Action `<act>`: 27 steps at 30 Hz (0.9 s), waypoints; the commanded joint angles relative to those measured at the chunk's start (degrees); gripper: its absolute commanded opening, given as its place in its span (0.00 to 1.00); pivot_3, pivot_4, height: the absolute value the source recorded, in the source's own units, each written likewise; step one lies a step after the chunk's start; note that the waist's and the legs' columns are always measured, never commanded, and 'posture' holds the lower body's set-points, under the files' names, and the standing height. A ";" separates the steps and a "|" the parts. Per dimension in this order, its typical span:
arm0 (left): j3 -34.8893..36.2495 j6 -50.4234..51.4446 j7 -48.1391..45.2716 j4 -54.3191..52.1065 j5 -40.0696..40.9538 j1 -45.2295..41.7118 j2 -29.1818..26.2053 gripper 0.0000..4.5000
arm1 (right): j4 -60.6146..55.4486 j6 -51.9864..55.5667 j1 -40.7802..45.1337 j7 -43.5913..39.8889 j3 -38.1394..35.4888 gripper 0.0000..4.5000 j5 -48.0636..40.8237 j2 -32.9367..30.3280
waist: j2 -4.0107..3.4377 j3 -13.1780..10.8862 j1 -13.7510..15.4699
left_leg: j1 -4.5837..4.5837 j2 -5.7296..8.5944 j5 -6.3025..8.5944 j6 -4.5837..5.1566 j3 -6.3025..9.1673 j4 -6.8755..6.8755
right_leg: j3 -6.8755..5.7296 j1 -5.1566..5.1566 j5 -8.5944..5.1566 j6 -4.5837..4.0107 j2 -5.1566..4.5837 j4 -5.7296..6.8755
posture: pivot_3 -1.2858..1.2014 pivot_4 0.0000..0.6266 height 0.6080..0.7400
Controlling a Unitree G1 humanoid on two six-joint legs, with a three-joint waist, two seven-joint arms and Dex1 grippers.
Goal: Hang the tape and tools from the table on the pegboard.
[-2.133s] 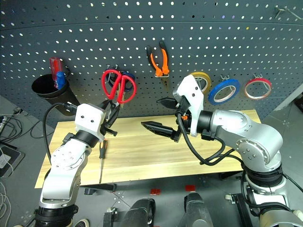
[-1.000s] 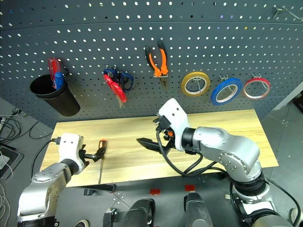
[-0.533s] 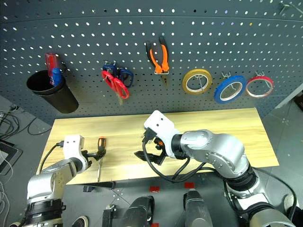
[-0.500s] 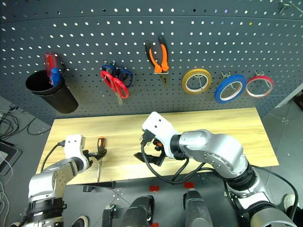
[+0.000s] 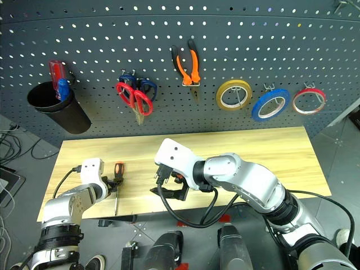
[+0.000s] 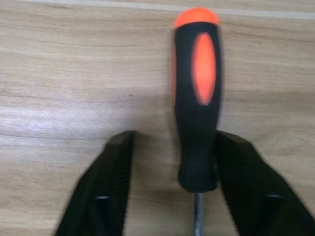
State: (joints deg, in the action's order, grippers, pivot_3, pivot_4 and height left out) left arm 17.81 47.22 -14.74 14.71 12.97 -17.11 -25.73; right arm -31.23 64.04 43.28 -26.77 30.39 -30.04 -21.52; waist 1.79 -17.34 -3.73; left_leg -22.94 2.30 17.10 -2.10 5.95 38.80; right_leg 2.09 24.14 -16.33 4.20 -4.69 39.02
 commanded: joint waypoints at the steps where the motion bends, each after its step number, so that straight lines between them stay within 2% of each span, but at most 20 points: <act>1: -0.90 -0.97 -0.93 3.13 -0.49 -0.61 -0.88 0.28 | -0.96 -1.53 0.54 -1.55 -0.94 1.00 0.97 -0.16 | 0.01 0.02 0.06 | 0.00 0.01 0.00 -0.01 0.02 0.00 | -0.03 -0.01 0.00 0.00 -0.01 0.00 | 0.49 0.50 1.00; 3: -0.88 -1.01 -1.41 2.45 -0.35 -0.69 -1.32 0.15 | -0.54 -2.37 0.74 -2.35 -1.20 1.00 1.65 -0.70 | 0.03 0.05 0.12 | -0.01 0.04 -0.02 -0.04 0.03 0.00 | -0.05 -0.01 0.00 0.00 -0.04 -0.01 | 0.49 0.47 1.00; 4: -0.67 -0.74 -1.75 1.21 0.03 -0.36 -1.46 0.14 | -0.40 -2.92 0.87 -2.81 -1.42 1.00 1.99 -1.02 | 0.04 0.05 0.16 | -0.01 0.06 -0.04 -0.08 0.03 0.00 | -0.06 0.00 0.00 0.00 -0.08 -0.02 | 0.49 0.44 1.00; 6: -0.45 -1.14 -2.53 -2.26 0.78 0.91 -1.65 0.14 | -0.44 -3.87 1.07 -3.71 -1.98 1.00 2.52 -1.51 | 0.12 0.13 0.23 | -0.02 0.07 -0.13 -0.23 0.03 0.00 | -0.08 0.00 0.00 0.00 -0.11 -0.03 | 0.49 0.42 1.00; 9: -0.40 -3.61 -4.39 -13.99 2.16 6.25 -1.46 0.14 | -1.46 -4.55 1.60 -5.53 -5.13 1.00 1.23 -2.20 | 0.31 0.27 -0.03 | -0.09 0.04 -0.14 -0.28 0.00 -0.01 | -0.06 0.09 0.00 0.00 -0.13 -0.06 | 0.49 0.35 1.00; 14: -4.62 -11.76 -8.79 -31.55 1.15 17.73 -2.32 0.14 | -1.10 -6.95 3.28 -8.02 -10.73 1.00 1.07 -3.65 | 0.37 0.94 0.27 | -0.20 0.05 -0.16 -0.32 -0.02 -0.05 | -0.09 0.16 0.00 0.00 -0.21 -0.17 | 0.49 0.28 1.00; 17: -5.74 -15.23 -10.46 -37.84 2.01 20.42 -1.95 0.14 | -1.14 -7.90 4.13 -9.35 -13.22 1.00 0.66 -4.30 | 0.34 1.79 0.51 | -0.20 0.09 -0.16 -0.32 -0.08 -0.06 | -0.07 0.14 0.00 0.00 -0.23 -0.18 | 0.49 0.23 1.00; 23: -2.84 -19.77 -9.49 -46.28 2.44 15.40 -3.60 0.14 | -1.69 -5.70 5.73 -13.97 -20.77 1.00 -4.99 -7.92 | 0.41 3.94 1.48 | -0.19 0.12 -0.20 -0.37 -0.05 -0.03 | -0.16 0.05 0.05 -0.08 -0.18 -0.12 | 0.51 0.17 1.00; 27: 4.06 -16.57 -8.12 -48.33 5.99 6.02 -7.77 0.14 | 0.89 -6.29 6.27 -16.08 -23.67 1.00 -6.42 -10.84 | 0.51 5.24 2.01 | -0.18 0.08 -0.20 -0.37 -0.05 -0.01 | -0.16 0.04 0.06 -0.08 0.11 -0.13 | 0.52 0.14 1.00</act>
State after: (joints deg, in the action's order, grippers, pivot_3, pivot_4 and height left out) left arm 18.88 30.25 -23.59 -30.28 17.30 -9.75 -32.51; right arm -30.39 58.31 48.67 -41.86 8.62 -35.29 -31.84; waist 2.30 -12.09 -1.71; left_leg -23.10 2.37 16.90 -2.47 5.87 38.78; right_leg 1.96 24.18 -16.28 4.12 -4.54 38.88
